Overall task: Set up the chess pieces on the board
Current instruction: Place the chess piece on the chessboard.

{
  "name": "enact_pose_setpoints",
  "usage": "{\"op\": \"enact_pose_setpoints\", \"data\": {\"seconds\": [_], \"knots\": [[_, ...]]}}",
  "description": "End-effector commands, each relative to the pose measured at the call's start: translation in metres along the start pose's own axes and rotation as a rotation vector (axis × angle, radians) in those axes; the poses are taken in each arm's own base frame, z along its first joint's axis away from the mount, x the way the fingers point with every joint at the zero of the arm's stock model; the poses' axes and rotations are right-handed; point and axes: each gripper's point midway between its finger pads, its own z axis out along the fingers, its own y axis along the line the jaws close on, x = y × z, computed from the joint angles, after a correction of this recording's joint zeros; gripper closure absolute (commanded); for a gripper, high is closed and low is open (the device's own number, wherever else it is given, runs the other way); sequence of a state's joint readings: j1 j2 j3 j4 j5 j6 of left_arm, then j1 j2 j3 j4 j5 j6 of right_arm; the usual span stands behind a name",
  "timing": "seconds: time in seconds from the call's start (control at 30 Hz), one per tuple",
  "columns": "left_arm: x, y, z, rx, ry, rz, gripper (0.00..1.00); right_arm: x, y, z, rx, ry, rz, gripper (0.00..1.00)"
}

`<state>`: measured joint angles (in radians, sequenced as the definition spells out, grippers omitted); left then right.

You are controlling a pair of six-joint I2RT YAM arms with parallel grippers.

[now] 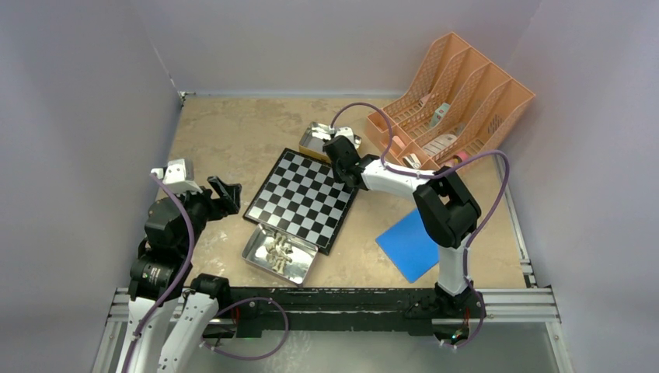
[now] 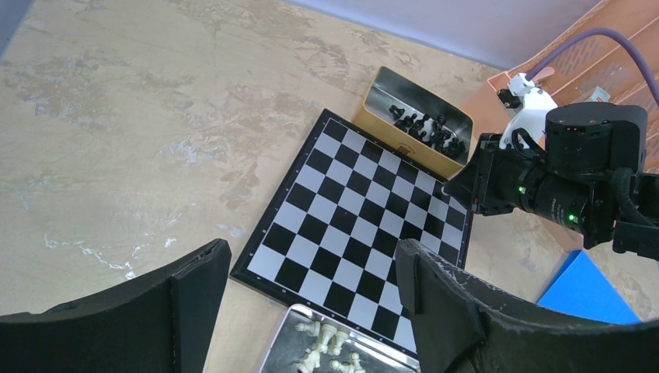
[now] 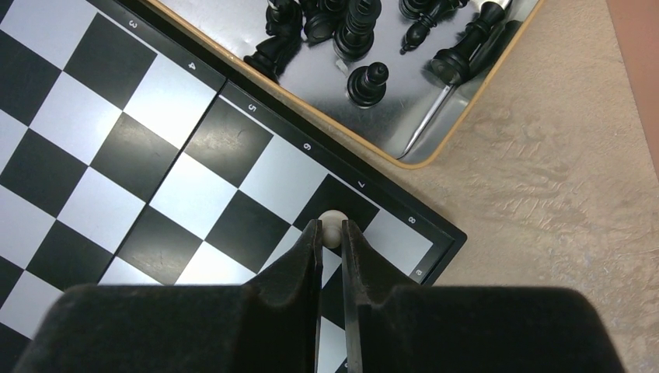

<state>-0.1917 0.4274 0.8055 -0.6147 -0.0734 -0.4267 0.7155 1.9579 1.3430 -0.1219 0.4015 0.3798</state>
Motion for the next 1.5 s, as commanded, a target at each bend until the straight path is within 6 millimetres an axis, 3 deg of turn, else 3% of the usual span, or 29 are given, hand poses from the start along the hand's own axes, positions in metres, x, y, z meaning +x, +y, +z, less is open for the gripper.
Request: {"op": "enact_pose_setpoints", "data": {"seconds": [0.0, 0.67, 0.97, 1.2, 1.47], "knots": [[-0.012, -0.005, 0.002, 0.021, -0.045, 0.002, 0.22, -0.016, 0.000, -0.002, -0.004, -0.038, 0.014, 0.85], [-0.011, -0.004, 0.002, 0.016, -0.044, 0.000, 0.22, -0.009, 0.002, 0.006, -0.010, -0.012, 0.016, 0.81], [-0.013, -0.003, 0.000, 0.012, -0.049, 0.001, 0.22, -0.018, 0.001, 0.000, -0.002, -0.028, 0.024, 0.79], [-0.013, -0.003, 0.000, 0.011, -0.052, -0.002, 0.22, -0.034, 0.000, -0.021, -0.015, -0.057, 0.058, 0.74], [-0.011, -0.004, 0.001, 0.019, -0.043, -0.001, 0.22, -0.061, -0.001, -0.065, -0.078, -0.130, 0.095, 0.71]]}}
